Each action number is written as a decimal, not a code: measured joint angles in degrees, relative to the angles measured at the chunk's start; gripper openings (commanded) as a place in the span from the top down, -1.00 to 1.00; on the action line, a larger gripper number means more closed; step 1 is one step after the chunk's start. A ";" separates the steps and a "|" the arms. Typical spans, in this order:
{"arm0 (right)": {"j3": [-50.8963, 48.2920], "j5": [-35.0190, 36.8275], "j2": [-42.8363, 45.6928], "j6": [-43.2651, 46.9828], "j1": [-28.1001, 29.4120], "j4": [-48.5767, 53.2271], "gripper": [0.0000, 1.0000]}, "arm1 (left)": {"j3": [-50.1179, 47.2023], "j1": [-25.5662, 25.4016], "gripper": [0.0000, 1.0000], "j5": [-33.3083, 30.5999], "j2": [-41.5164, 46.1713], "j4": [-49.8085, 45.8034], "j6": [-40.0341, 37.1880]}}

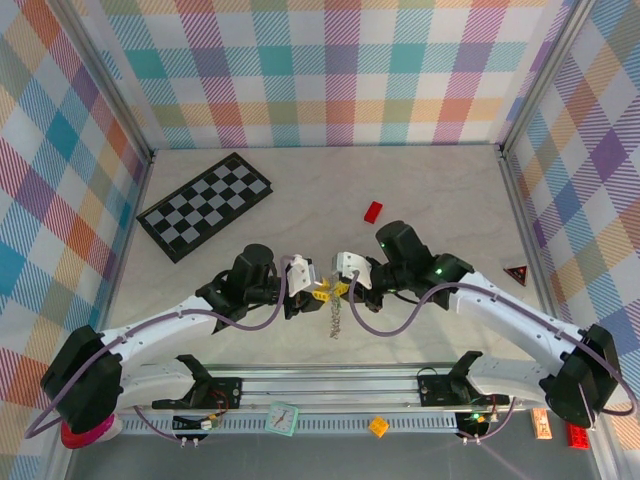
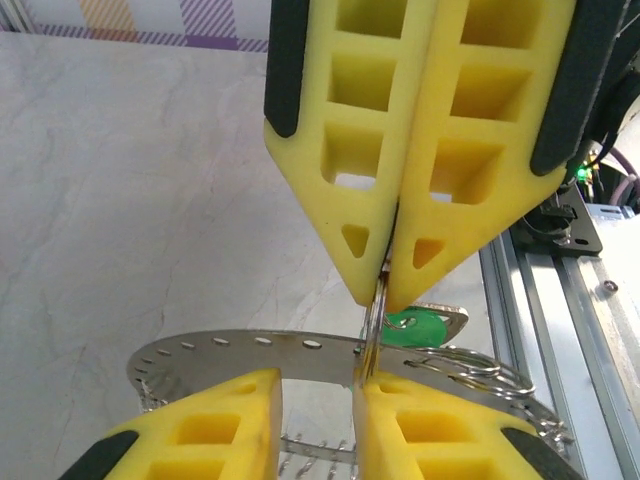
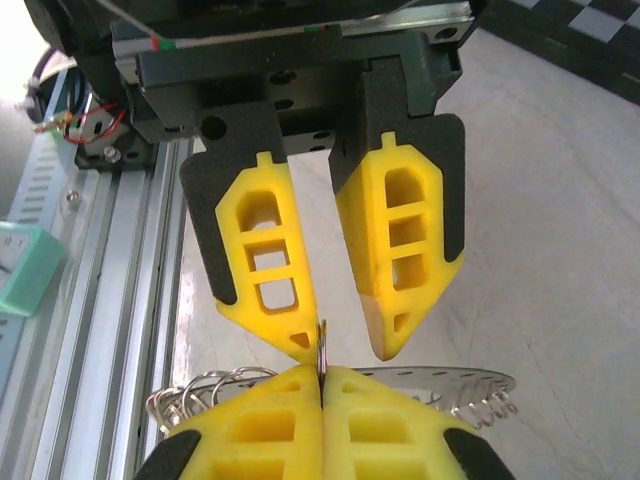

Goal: Put the keys on the keyring

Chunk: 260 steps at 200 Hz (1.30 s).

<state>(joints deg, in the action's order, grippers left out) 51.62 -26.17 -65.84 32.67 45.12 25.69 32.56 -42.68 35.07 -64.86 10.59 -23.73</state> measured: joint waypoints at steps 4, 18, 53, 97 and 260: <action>0.42 0.28 -0.26 0.46 0.20 0.63 1.00 | 0.07 0.00 0.57 0.00 0.00 -0.20 -0.11; 1.64 1.11 -1.01 1.66 0.74 2.23 1.00 | 0.35 0.00 0.62 0.17 0.00 -1.07 -0.22; 3.74 2.95 -2.75 3.21 2.25 4.57 1.00 | 0.39 0.00 0.57 0.42 -0.24 -1.90 -0.31; 4.33 7.37 -3.13 3.43 2.86 5.27 1.00 | 0.39 -0.02 0.54 0.44 -0.26 -1.49 -0.13; -5.49 3.50 2.62 -4.85 0.31 -5.77 0.31 | -0.24 -0.07 1.00 1.92 -0.46 0.96 0.63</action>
<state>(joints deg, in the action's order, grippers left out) 46.13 -22.68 -63.22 27.81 45.43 19.92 32.32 -42.74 36.99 -65.32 11.55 -23.09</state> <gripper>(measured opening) 0.315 0.045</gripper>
